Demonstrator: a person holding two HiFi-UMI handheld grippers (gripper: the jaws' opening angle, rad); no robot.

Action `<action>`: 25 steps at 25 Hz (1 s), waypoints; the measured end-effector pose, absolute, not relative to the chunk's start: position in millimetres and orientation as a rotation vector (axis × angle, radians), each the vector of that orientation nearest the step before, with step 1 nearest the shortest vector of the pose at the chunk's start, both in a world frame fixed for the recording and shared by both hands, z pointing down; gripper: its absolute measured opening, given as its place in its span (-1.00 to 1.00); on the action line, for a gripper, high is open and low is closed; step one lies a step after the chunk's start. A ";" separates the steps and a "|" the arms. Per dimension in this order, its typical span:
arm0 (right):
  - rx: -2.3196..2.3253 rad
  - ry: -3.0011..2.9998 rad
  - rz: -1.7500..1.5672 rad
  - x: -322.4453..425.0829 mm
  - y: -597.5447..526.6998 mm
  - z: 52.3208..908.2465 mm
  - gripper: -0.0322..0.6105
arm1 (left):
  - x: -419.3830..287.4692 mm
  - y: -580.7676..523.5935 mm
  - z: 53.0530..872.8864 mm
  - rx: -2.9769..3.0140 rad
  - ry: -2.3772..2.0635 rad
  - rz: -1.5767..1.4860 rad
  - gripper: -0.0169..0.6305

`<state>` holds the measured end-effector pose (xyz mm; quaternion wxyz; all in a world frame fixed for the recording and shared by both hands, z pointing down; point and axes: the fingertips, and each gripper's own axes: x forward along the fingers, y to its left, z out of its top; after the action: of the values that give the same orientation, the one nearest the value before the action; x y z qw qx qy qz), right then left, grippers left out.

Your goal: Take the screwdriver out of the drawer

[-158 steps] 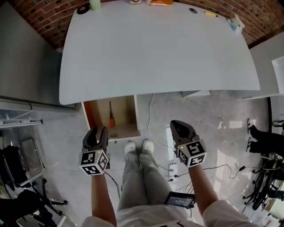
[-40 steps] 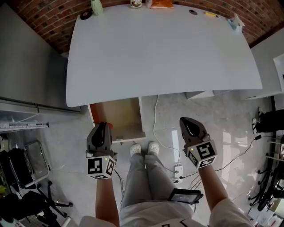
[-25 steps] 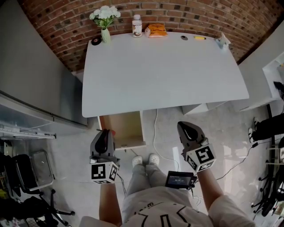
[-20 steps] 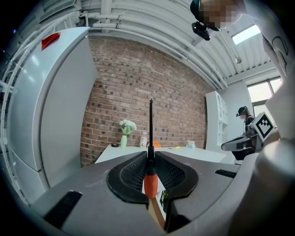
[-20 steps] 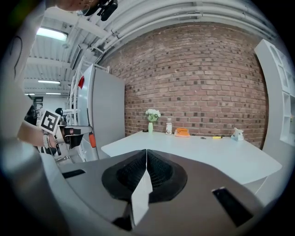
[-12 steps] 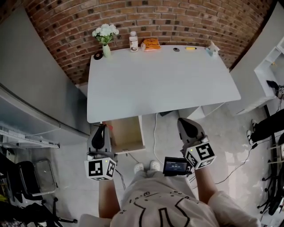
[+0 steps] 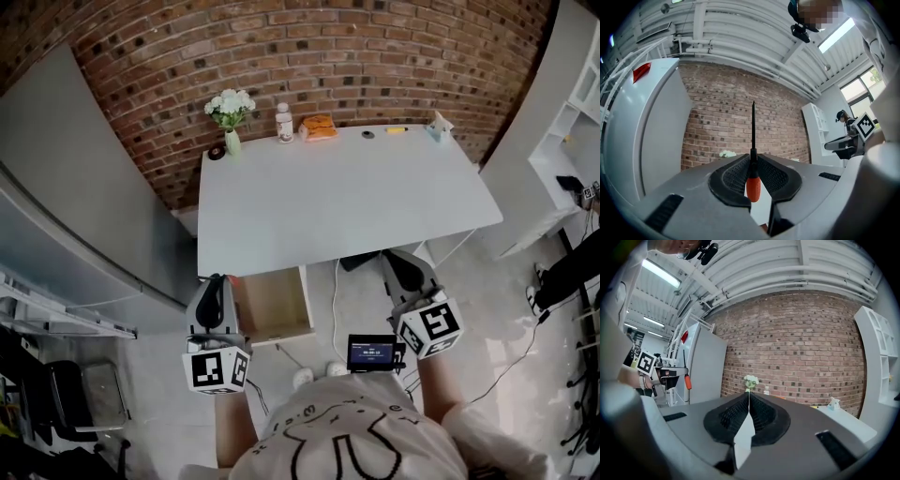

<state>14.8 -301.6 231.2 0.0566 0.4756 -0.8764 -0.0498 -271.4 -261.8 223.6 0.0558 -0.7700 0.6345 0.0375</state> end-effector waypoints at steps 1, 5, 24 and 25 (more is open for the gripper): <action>1.448 -2.662 -0.162 12.9 -301.6 228.0 -0.83 | -270.4 -262.1 219.1 -2.333 1.913 0.114 -0.77; 1.461 -2.659 -0.208 5.0 -299.6 221.3 -0.83 | -269.1 -263.9 207.2 -2.321 1.875 0.123 -0.77; 1.432 -2.636 -0.204 1.4 -289.3 231.9 -0.84 | -266.3 -260.8 195.7 -2.310 1.827 0.139 -0.77; 1.428 -2.633 -0.208 1.1 -289.2 232.3 -0.84 | -266.2 -260.9 196.4 -2.311 1.823 0.136 -0.77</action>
<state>1.1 -289.2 232.3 0.0695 0.4745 -0.8748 -0.0690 -266.2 -260.9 196.4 0.0973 -0.7806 0.6157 0.0458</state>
